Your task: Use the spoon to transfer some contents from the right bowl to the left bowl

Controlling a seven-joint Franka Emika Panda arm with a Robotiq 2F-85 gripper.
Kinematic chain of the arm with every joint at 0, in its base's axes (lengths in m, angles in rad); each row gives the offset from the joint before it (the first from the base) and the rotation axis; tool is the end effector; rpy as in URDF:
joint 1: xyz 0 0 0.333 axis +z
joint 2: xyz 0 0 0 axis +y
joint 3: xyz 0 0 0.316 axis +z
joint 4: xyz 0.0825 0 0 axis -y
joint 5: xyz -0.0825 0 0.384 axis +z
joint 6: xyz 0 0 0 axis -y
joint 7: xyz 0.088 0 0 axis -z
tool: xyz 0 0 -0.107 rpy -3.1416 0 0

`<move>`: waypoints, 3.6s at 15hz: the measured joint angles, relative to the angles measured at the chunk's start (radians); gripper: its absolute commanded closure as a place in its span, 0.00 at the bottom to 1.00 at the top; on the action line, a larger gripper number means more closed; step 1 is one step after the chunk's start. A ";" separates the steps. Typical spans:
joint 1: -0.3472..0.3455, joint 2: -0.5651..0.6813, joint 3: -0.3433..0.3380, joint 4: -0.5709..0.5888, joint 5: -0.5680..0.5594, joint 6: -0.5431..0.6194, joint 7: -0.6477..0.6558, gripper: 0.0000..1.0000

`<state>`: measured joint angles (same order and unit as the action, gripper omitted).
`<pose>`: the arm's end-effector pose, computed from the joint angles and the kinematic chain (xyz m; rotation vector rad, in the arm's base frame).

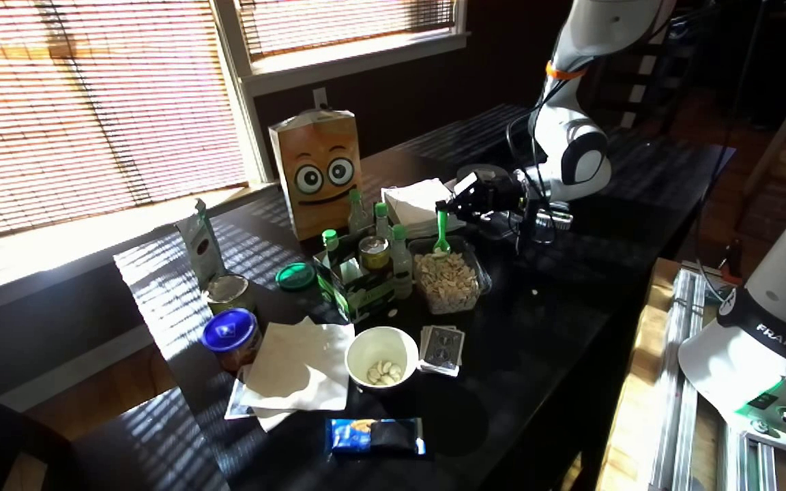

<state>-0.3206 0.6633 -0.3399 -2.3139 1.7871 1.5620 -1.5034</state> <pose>0.4019 -0.2048 0.0798 -1.6863 0.5596 -0.7107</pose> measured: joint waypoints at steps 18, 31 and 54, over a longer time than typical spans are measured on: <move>0.091 -0.367 0.004 -0.323 0.144 0.113 -0.153 0.97; 0.171 -0.520 0.116 -0.445 0.242 0.168 -0.294 0.97; 0.282 -0.513 0.237 -0.442 0.413 0.362 -0.522 0.97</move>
<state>-0.0388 0.1501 -0.1033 -2.7557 2.2003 1.9242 -2.0256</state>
